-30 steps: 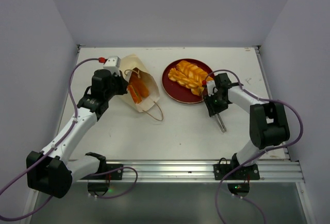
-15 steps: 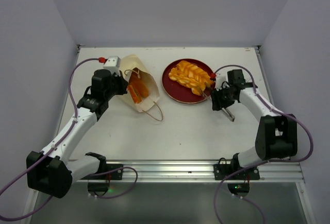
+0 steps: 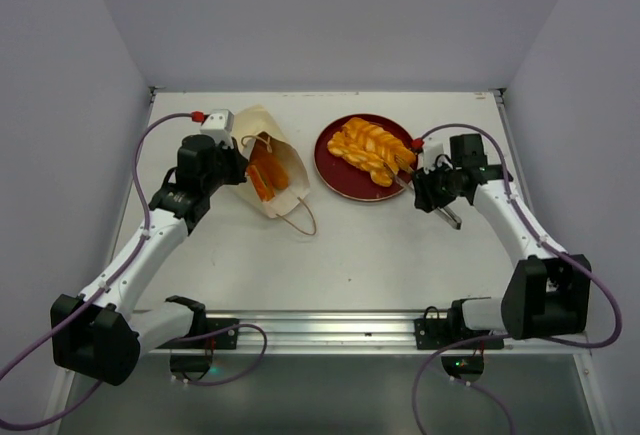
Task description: Take the fake bread out of the paper bag
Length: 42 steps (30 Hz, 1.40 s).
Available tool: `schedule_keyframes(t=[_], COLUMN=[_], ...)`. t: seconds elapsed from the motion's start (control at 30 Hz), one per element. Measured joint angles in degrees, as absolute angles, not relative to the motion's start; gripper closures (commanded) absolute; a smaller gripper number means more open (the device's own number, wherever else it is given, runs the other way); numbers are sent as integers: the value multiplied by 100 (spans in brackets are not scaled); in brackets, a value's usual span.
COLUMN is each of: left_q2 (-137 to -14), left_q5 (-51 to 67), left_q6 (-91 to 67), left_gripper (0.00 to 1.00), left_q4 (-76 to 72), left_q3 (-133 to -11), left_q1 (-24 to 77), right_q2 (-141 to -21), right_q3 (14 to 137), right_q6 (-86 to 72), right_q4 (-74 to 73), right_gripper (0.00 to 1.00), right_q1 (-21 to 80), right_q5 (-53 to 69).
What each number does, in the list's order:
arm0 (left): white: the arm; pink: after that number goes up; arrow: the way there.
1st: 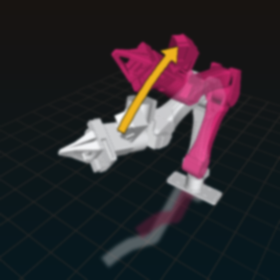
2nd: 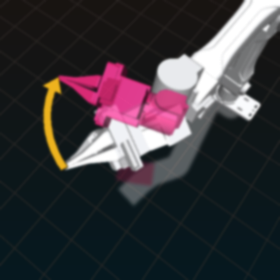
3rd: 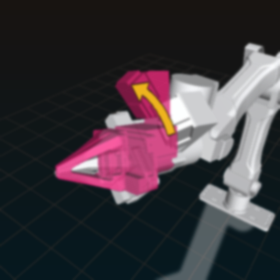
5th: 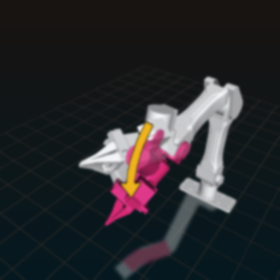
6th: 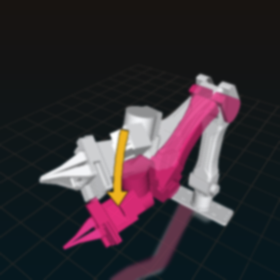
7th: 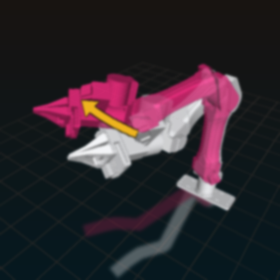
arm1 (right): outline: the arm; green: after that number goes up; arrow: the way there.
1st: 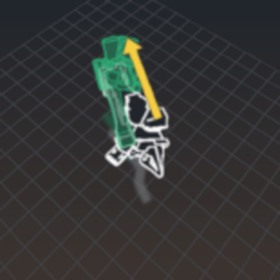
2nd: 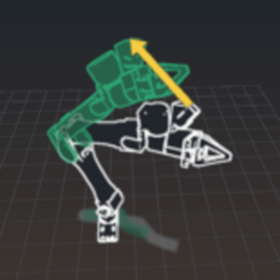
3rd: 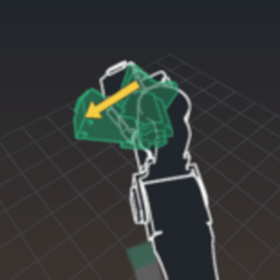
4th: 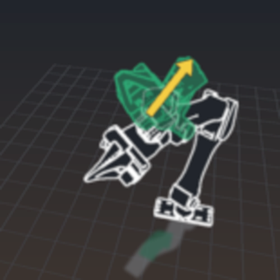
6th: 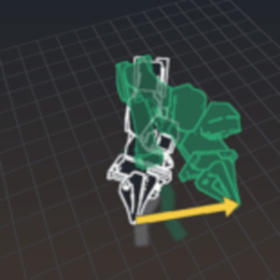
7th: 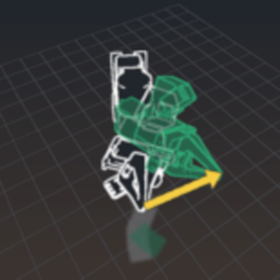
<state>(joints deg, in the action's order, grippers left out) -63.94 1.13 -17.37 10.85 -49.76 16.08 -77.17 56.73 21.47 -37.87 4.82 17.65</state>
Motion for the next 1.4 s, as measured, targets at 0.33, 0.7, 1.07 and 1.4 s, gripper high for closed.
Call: schedule_keyframes(t=[0.33, 0.7, 1.07, 1.4], left_q2=[-6394, -6396, -6396, -6329], left_q5=[163, 493, 718, 794], left_q6=[-1734, -1629, -1544, -1549], left_gripper=[100, 100, 100, 100], left_q4=[1085, 1096, 1175, 1168], left_q3=[-4976, -4976, -4976, -4880], left_q1=[1590, 1581, 1579, 1579], right_q2=[-6960, -6379, -8189, -9581], right_q3=[5758, 6001, 6947, 7561], right_q6=[2547, 3218, 2051, 1004], right_q4=[-4296, -4934, -3924, -3114], right_gripper=[57, 58, 58, 56], right_q1=[491, 2628, 4178, 4351], right_q5=[2364, 2971, 1859, 1295])
